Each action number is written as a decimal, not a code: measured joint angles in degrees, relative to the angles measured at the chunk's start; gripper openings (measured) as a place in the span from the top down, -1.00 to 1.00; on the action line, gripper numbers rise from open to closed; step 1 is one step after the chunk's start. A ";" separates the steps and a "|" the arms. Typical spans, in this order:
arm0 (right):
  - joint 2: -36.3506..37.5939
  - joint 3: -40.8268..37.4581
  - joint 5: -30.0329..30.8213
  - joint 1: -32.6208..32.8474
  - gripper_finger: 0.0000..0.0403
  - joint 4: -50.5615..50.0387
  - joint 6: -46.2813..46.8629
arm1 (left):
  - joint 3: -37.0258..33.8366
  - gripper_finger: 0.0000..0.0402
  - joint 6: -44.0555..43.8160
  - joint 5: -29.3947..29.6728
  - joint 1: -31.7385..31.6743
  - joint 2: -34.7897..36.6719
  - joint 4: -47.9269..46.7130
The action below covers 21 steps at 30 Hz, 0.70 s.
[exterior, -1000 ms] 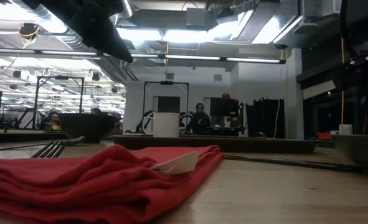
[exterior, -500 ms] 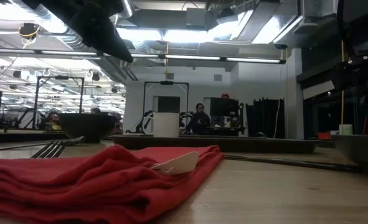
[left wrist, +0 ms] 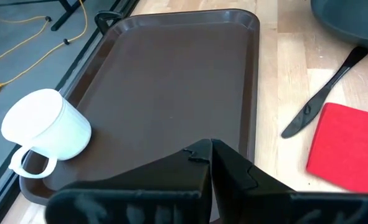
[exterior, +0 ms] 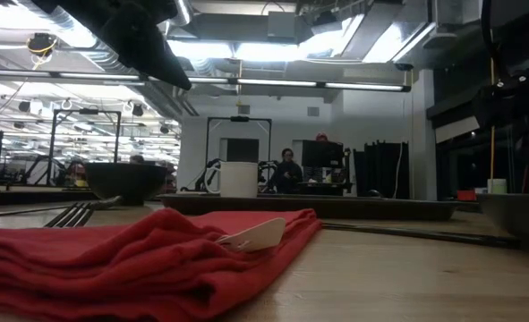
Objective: Set up tray
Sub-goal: Put the black plate on the brown serving tray to the bottom right of the white cup
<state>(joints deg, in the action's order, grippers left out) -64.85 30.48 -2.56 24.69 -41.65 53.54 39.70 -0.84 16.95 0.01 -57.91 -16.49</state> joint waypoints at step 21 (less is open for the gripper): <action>-4.56 0.00 0.44 -0.01 0.44 0.31 -1.40 | 0.00 0.98 -0.09 -0.09 0.00 0.00 -0.02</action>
<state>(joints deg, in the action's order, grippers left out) -69.41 30.48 -2.12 24.68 -41.34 52.13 39.70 -0.93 16.86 0.01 -57.91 -16.51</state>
